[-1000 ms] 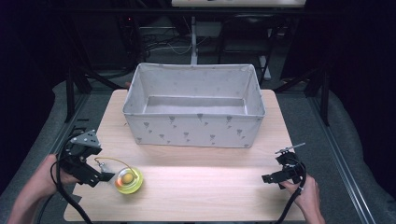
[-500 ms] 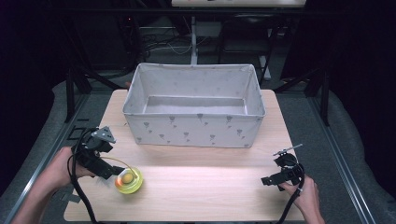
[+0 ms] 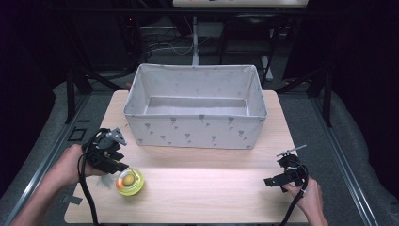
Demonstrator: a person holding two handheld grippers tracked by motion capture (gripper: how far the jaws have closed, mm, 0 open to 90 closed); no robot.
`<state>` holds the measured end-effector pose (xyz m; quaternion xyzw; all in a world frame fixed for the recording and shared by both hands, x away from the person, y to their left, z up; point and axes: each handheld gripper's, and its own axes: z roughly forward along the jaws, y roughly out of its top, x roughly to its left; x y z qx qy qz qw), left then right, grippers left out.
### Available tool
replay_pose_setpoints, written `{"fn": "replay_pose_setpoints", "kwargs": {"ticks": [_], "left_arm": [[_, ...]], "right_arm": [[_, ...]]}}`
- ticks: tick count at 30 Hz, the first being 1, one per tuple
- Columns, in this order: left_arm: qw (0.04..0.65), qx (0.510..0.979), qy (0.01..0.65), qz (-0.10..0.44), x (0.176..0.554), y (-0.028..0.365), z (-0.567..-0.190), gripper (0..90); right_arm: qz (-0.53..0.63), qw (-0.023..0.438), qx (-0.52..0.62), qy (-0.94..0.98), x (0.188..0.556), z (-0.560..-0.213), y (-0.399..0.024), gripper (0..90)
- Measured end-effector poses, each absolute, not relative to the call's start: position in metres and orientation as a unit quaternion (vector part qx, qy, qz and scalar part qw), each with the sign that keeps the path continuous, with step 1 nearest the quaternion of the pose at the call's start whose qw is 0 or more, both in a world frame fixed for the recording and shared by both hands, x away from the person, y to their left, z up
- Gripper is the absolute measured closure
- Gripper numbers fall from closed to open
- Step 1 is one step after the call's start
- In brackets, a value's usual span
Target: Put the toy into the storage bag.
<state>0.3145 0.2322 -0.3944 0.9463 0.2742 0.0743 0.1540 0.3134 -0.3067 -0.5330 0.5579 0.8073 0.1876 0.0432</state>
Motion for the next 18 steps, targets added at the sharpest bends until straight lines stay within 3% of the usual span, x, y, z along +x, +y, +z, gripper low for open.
{"fn": "replay_pose_setpoints", "kwargs": {"ticks": [11,18], "left_arm": [[0.143,0.949,0.273,0.072,0.3158,0.2311,-0.3967,76.7],[0.140,0.950,0.272,0.069,0.3165,0.2297,-0.3978,81.3]], "right_arm": [[0.180,0.044,0.557,0.809,0.3136,-0.5344,-0.3053,3.4],[0.177,0.043,0.555,0.812,0.3138,-0.5343,-0.3047,3.5]]}}
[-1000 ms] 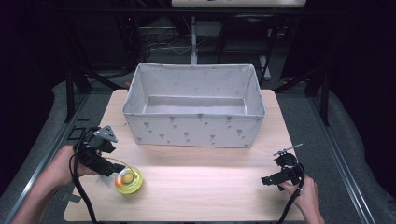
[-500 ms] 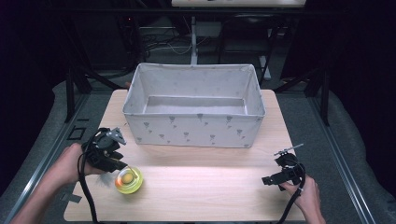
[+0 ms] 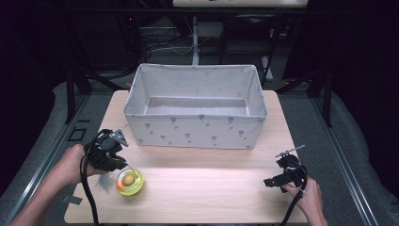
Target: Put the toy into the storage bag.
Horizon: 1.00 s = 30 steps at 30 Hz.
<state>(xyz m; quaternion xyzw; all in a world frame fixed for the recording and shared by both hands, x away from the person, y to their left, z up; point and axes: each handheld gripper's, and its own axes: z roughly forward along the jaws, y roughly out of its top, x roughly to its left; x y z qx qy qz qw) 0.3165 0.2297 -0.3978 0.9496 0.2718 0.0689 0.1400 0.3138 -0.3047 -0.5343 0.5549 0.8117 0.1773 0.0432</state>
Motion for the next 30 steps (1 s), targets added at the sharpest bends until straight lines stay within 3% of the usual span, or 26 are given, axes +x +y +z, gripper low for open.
{"fn": "replay_pose_setpoints", "kwargs": {"ticks": [6,11,30], "left_arm": [[0.144,0.949,0.272,0.070,0.317,0.228,-0.397,78.2],[0.143,0.950,0.269,0.071,0.316,0.227,-0.396,87.4],[0.147,0.953,0.255,0.075,0.313,0.224,-0.386,88.0]], "right_arm": [[0.175,0.038,0.554,0.813,0.314,-0.535,-0.305,3.5],[0.174,0.036,0.555,0.813,0.314,-0.536,-0.305,3.5],[0.172,0.038,0.557,0.812,0.314,-0.537,-0.305,3.1]]}}
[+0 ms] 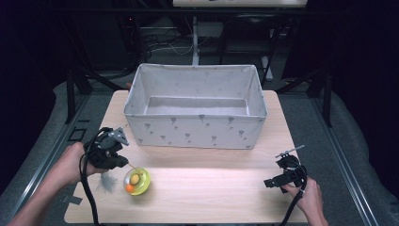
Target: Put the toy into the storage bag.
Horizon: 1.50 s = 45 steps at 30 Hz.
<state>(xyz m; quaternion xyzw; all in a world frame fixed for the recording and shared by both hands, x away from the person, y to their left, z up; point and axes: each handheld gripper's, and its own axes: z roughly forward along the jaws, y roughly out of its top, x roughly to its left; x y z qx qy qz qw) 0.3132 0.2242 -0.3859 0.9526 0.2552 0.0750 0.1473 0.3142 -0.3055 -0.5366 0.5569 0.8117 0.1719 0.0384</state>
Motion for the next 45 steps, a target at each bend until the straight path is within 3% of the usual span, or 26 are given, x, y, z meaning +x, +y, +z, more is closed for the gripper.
{"fn": "replay_pose_setpoints", "kwargs": {"ticks": [45], "left_arm": [[0.113,0.962,0.233,0.092,0.335,0.222,-0.330,88.1]], "right_arm": [[0.173,0.042,0.553,0.814,0.313,-0.535,-0.304,1.6]]}}
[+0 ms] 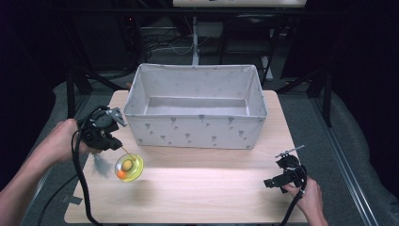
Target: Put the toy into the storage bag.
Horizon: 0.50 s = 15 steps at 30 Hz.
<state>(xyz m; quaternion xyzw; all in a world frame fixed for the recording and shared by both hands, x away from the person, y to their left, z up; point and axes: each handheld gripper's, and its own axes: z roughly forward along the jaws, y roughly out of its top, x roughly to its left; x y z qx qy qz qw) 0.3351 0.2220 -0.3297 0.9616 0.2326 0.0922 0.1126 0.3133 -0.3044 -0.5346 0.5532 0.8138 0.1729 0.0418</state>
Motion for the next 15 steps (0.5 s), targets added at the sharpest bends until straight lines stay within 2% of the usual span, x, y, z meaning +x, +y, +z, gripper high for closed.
{"fn": "replay_pose_setpoints", "kwargs": {"ticks": [15], "left_arm": [[0.111,0.963,0.226,0.095,0.343,0.219,-0.306,88.1]], "right_arm": [[0.174,0.040,0.551,0.815,0.313,-0.535,-0.303,1.5]]}}
